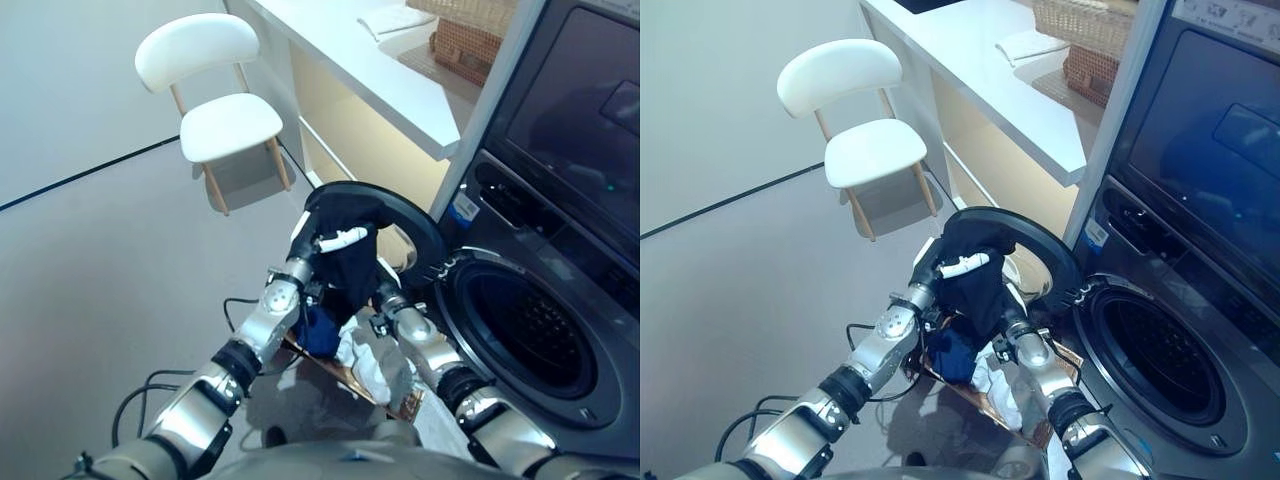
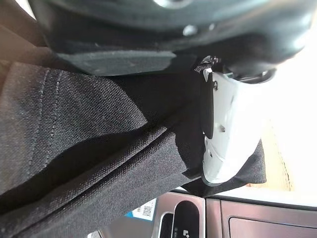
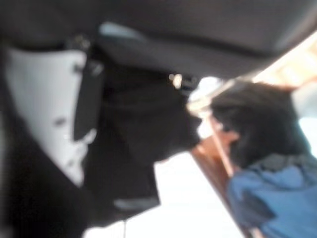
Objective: Pick up the clothes and place them into the washing machine
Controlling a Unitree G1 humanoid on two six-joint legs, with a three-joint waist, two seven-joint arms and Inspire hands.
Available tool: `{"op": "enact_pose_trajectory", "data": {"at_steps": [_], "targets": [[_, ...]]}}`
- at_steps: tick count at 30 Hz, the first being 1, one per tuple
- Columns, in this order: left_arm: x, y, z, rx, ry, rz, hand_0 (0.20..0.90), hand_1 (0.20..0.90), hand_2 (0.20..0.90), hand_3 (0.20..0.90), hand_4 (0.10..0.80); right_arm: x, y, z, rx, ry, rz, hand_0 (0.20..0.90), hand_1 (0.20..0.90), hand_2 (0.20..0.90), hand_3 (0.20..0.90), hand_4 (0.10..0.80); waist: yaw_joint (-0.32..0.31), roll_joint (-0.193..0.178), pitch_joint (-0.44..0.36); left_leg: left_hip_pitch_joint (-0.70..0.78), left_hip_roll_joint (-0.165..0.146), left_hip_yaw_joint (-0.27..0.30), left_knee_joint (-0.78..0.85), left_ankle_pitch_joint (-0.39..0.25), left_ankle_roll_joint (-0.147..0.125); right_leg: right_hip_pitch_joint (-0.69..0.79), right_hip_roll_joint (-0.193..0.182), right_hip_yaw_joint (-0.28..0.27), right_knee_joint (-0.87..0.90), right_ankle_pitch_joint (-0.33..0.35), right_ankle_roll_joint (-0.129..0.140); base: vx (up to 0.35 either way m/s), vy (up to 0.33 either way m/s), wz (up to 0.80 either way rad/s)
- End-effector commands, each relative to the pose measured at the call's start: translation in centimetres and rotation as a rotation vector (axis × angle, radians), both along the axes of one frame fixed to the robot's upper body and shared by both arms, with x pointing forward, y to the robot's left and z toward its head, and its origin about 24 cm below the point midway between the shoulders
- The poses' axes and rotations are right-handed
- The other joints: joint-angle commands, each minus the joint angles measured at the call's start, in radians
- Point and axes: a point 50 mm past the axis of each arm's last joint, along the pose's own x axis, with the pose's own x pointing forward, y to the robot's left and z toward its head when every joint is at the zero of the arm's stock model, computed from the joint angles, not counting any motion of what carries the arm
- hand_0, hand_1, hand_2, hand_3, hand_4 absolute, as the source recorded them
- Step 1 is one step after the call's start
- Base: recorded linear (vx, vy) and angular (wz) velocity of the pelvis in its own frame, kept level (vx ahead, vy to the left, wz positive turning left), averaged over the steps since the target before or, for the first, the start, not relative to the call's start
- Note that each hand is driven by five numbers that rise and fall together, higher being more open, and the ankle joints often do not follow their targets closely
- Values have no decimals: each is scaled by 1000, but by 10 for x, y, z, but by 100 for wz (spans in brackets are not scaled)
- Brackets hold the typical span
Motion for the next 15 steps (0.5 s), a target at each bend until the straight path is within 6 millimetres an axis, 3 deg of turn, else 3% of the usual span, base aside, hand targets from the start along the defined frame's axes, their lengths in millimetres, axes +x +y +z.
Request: {"op": "enact_pose_trajectory", "data": {"at_steps": [1,15], "targets": [[13,-26,73,-137,-311,-92,200,200,200,200,300,43,43,64,121,-288,99,200,200,200,200,300,41,-51,-22,78,24,1,-7,-58,-69,86,-41,-42,0,-21,40,0,0,0],[13,-22,67,-118,-295,-77,200,200,200,200,300,40,34,59,141,-276,59,200,200,200,200,300,40,-52,-28,85,23,3,-7,-63,-68,91,-39,-39,0,-26,39,4,1,-1]]}}
